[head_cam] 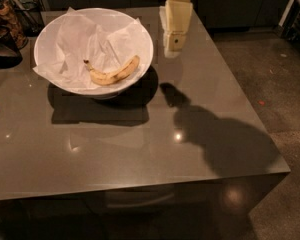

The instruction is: Pick banana from white bowl

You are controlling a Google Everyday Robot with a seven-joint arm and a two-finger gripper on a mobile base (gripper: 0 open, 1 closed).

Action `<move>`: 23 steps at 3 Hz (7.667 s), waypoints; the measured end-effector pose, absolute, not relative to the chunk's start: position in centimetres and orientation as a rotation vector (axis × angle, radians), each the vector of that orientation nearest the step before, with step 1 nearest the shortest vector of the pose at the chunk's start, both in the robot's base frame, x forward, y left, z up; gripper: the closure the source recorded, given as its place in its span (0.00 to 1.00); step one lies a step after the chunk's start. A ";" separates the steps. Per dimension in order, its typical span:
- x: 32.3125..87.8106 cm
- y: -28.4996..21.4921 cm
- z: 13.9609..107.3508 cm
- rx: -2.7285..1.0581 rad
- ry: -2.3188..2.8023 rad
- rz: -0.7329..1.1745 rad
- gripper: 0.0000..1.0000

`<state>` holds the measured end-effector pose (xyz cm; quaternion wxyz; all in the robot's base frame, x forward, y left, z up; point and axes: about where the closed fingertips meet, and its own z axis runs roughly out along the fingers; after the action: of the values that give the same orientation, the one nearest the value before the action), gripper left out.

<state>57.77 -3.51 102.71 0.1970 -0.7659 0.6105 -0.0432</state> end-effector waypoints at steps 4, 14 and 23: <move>64.5 8.0 101.2 -2.294 1.448 -0.041 0.00; 66.2 8.3 90.2 -2.341 1.678 0.039 0.30; 65.4 6.4 89.9 -2.304 1.670 0.021 1.00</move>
Offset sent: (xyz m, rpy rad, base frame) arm 0.0230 0.0898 -0.0038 -0.1521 0.0948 0.2636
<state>65.38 6.44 89.89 0.1474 -0.8008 0.5805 0.0074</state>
